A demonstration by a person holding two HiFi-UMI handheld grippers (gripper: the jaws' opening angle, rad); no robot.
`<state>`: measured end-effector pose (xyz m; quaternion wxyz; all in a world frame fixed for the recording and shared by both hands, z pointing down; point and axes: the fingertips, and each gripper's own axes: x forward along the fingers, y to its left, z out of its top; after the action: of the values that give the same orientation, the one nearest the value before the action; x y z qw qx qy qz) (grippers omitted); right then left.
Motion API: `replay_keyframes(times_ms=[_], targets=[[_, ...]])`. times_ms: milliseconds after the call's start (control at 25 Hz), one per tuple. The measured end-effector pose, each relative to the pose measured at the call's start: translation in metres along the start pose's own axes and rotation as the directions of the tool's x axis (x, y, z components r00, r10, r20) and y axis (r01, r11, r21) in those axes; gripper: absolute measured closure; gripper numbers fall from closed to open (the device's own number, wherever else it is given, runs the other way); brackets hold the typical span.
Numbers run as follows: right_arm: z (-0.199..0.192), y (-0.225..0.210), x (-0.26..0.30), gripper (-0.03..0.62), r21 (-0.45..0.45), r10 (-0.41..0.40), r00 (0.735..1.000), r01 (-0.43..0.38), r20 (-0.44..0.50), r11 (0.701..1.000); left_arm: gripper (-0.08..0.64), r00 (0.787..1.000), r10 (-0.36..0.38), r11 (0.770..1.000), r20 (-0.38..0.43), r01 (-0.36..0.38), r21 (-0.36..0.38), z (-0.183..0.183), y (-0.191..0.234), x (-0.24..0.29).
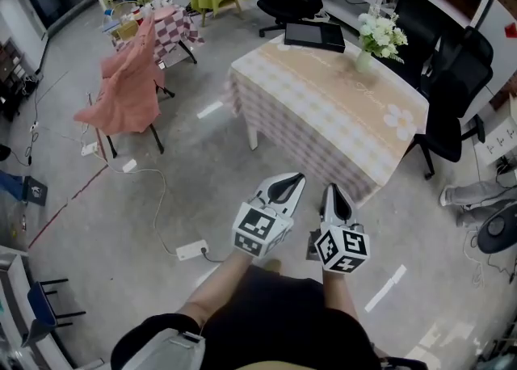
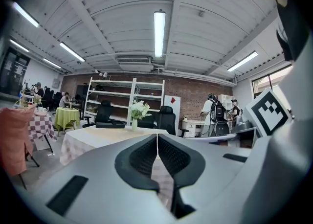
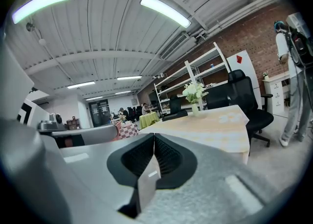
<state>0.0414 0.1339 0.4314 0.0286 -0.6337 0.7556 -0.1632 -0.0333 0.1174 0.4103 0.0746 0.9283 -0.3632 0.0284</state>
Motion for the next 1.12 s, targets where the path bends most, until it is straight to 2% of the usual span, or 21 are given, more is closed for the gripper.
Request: replay_keyframes(times_ms=[400, 760, 1120], targets=[[-0.011, 0.001, 0.017, 0.588, 0.033, -0.020, 1.000, 0.020, -0.022, 0.999, 0.546, 0.998, 0.039, 0.998, -0.043, -0.041, -0.040, -0.018, 0.028, -0.004], [-0.016, -0.001, 0.034, 0.588, 0.031, -0.009, 0.999, 0.011, -0.051, 0.999, 0.546, 0.996, 0.083, 0.994, -0.045, -0.086, -0.070, -0.023, 0.047, 0.001], [-0.002, -0.021, 0.085, 0.588, 0.037, 0.016, 0.999, -0.015, -0.047, 0.999, 0.546, 0.994, 0.107, 0.992, -0.026, -0.109, -0.061, -0.005, 0.079, 0.043]])
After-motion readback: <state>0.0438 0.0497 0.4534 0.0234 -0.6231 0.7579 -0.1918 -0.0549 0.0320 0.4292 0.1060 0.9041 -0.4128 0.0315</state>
